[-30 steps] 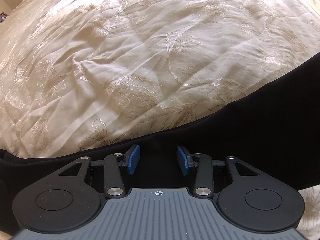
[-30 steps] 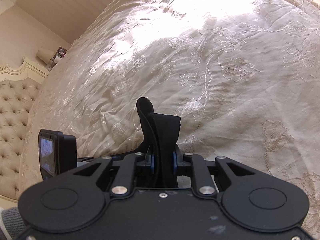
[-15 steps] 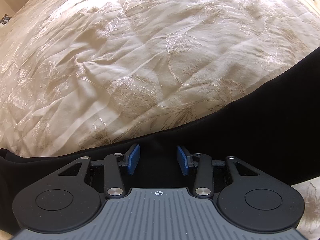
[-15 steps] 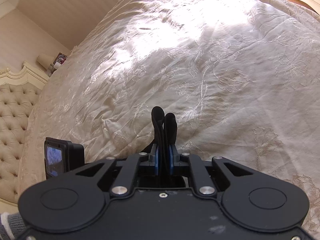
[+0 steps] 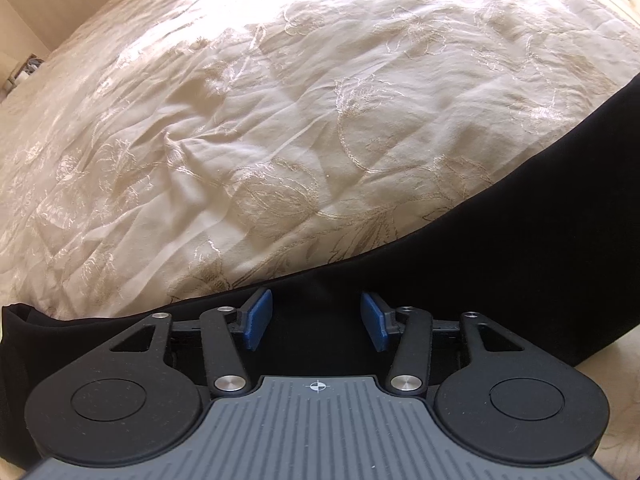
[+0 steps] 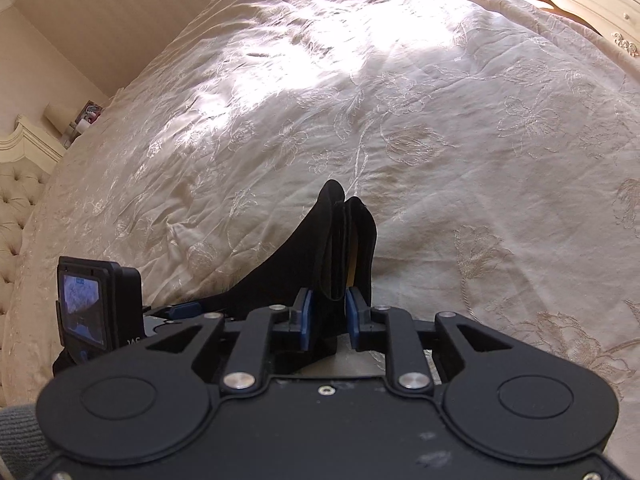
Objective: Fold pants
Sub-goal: 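Lift the held end with the right gripper and fold it over, then open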
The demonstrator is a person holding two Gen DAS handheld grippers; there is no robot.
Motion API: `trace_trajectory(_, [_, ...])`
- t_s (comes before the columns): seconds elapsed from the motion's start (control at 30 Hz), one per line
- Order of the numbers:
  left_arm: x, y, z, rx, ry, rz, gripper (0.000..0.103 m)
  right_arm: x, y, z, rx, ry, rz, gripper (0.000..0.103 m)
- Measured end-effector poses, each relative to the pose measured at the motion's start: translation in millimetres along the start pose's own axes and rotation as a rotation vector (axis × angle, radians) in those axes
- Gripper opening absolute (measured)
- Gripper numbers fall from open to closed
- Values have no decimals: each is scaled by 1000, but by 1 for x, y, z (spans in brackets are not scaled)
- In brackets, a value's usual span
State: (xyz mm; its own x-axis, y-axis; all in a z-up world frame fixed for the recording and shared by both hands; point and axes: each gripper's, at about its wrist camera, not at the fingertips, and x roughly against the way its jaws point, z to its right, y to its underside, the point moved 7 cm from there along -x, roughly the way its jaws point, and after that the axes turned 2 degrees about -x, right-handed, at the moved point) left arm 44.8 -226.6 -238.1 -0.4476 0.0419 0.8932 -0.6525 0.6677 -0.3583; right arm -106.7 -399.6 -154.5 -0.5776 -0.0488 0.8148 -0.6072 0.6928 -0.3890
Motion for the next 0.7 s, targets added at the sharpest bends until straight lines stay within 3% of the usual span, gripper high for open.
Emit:
trace_trajectory(0.07, [3, 8, -7, 34, -57, 62, 80, 7, 4, 0, -9, 6, 11, 22])
trace_trajectory(0.17, [3, 20, -20, 129, -27, 129, 89, 15, 10, -4, -15, 6, 19, 22])
trace_trajectory(0.3, [-1, 27, -31, 217, 30, 146, 96, 22, 24, -19, 6, 41, 25, 22])
trace_trajectory(0.47, [-6, 26, -32, 231, 26, 151, 103, 34, 48, -44, 48, 42, 19, 22])
trace_trajectory(0.7, [-7, 26, -34, 244, 40, 121, 103, 36, 62, -68, 80, 43, 29, 22])
